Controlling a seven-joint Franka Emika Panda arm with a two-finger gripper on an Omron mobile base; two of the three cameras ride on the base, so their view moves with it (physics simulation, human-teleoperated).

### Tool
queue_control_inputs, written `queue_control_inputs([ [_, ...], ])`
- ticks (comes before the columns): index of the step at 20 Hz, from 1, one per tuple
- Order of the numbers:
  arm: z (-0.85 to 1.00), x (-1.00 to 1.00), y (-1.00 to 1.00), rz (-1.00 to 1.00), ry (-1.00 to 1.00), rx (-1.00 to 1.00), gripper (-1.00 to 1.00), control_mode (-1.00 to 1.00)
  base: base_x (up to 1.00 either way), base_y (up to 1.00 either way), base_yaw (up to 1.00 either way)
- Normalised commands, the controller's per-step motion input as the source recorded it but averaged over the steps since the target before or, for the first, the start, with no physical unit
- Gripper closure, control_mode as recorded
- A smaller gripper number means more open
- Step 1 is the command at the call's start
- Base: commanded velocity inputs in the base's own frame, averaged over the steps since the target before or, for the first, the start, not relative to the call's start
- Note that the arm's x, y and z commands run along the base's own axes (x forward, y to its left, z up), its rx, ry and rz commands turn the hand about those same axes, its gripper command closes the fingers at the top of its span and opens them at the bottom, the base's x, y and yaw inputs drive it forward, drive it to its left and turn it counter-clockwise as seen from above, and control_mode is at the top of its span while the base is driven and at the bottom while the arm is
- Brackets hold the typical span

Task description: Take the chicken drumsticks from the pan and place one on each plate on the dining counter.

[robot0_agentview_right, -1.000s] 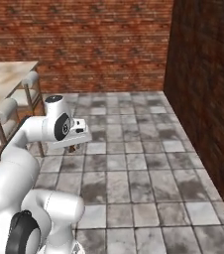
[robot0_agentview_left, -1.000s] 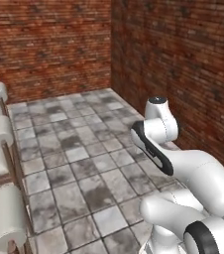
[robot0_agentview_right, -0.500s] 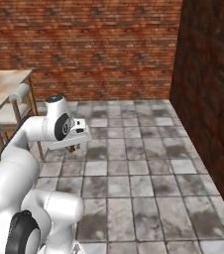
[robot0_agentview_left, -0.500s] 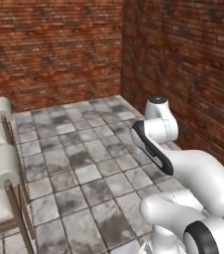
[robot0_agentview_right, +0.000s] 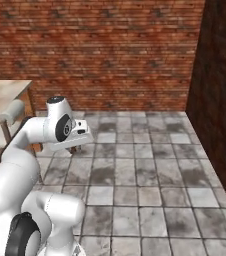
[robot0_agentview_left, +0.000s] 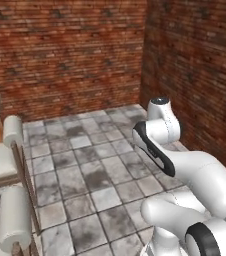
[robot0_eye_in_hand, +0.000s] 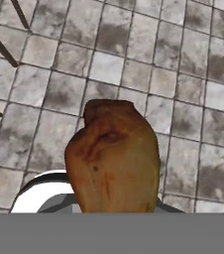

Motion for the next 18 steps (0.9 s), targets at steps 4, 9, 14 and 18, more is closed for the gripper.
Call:
queue_control_inputs([
  [4,0.0,0.0,0.0,0.0,0.0,0.0,1.0,1.0,1.0,0.0,0.13],
  [9,0.0,0.0,0.0,0.0,0.0,0.0,1.0,1.0,1.0,0.04,0.11],
  [14,0.0,0.0,0.0,0.0,0.0,0.0,1.0,1.0,1.0,0.06,0.16],
  [18,0.0,0.0,0.0,0.0,0.0,0.0,1.0,1.0,1.0,0.04,0.19],
])
